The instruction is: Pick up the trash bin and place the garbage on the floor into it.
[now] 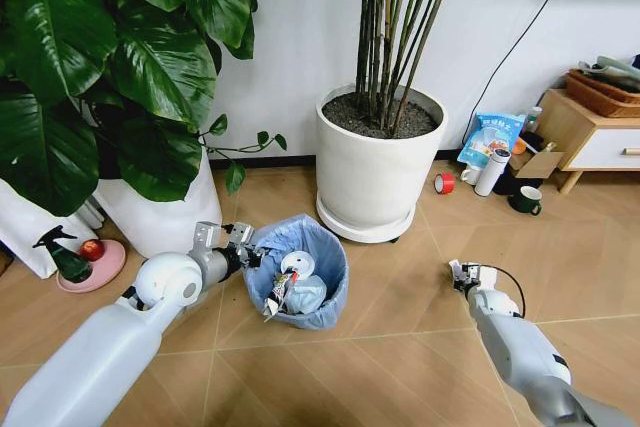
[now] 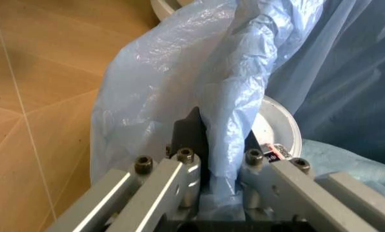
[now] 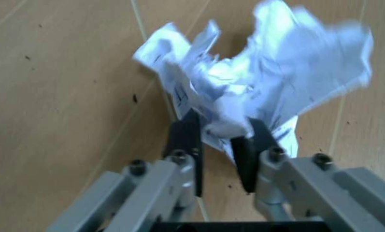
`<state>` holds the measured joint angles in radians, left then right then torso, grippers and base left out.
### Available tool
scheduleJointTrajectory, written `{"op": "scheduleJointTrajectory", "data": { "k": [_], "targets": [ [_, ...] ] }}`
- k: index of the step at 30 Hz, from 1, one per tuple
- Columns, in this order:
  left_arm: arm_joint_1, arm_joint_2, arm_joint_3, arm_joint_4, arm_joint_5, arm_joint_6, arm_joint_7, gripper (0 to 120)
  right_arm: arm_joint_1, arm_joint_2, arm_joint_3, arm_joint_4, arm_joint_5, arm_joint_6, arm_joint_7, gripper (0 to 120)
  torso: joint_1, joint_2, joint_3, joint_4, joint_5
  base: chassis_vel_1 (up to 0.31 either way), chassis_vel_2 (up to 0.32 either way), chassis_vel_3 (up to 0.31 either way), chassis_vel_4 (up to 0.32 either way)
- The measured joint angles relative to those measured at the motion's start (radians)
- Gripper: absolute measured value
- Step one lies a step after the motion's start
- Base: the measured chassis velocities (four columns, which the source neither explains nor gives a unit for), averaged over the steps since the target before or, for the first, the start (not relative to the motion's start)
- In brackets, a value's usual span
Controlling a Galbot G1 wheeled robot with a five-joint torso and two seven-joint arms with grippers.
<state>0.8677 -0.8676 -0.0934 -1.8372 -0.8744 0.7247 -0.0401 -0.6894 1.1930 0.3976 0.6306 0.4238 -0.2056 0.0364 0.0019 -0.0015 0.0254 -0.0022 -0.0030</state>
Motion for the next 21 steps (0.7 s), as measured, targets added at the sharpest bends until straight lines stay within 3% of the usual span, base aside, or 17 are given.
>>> {"op": "scheduleJointTrajectory", "data": {
  "k": [5,15,21],
  "targets": [
    [0.0,-0.001,0.0,-0.006,0.0,0.0,0.0,2,-0.009,-0.001,0.011,0.008,-0.006,0.0,0.006,0,0.0,0.0,0.0,-0.0002,0.0,0.0,0.0,0.0,0.0],
    [0.006,0.005,-0.005,-0.024,0.0,0.0,-0.001,2,-0.048,-0.025,0.044,0.091,0.008,0.0,0.017,0,0.0,0.0,0.0,0.0001,0.0,0.0,0.0,0.0,0.0],
    [0.009,0.005,-0.005,-0.036,-0.001,0.0,-0.003,2,-0.214,-0.096,0.099,0.421,0.09,-0.033,0.018,0,0.0,0.0,0.0,-0.0006,-0.0001,0.0,0.0,0.0,0.0]
  ]
}}
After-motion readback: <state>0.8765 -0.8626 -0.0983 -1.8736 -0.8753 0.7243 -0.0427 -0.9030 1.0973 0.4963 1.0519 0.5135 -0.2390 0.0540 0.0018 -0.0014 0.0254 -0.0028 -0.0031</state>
